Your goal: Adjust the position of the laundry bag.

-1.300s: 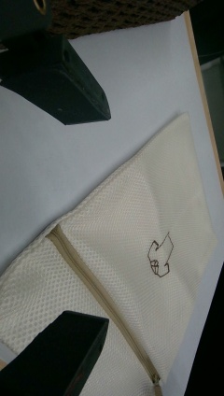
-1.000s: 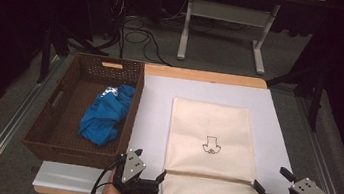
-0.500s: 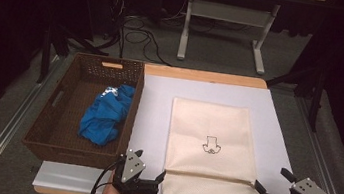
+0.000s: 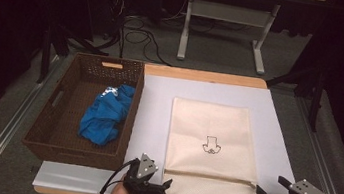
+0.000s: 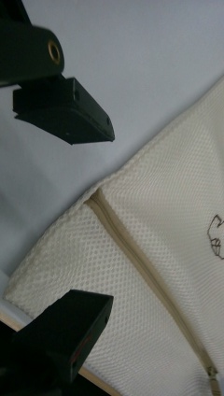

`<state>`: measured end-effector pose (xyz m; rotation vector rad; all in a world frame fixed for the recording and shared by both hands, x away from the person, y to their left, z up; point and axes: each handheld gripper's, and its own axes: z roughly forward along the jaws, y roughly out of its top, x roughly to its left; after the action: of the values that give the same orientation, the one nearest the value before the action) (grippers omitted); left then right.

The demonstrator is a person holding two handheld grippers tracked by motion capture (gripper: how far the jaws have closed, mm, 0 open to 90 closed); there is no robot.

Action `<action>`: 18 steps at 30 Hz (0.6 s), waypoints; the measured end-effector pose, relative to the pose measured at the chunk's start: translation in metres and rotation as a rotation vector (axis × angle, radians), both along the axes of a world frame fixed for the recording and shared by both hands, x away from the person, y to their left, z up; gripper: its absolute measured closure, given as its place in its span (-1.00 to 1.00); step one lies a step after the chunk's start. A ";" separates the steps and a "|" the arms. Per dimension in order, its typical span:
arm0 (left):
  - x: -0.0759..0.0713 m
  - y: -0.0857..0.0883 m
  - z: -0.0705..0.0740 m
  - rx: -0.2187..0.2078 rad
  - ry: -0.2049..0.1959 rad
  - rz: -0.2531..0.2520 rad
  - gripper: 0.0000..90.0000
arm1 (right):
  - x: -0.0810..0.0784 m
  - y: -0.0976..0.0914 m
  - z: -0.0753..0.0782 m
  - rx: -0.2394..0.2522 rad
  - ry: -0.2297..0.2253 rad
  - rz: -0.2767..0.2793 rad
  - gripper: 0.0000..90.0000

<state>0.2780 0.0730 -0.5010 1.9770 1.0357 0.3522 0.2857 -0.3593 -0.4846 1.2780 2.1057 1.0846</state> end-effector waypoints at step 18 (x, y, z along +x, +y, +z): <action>-0.002 -0.022 -0.016 0.123 0.062 -0.028 0.39 | 0.005 0.015 -0.021 -0.101 0.128 0.073 0.15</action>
<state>0.2764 0.0512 -0.5171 2.1221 1.0456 0.3484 0.2909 -0.3444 -0.5053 1.2617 2.2872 0.9354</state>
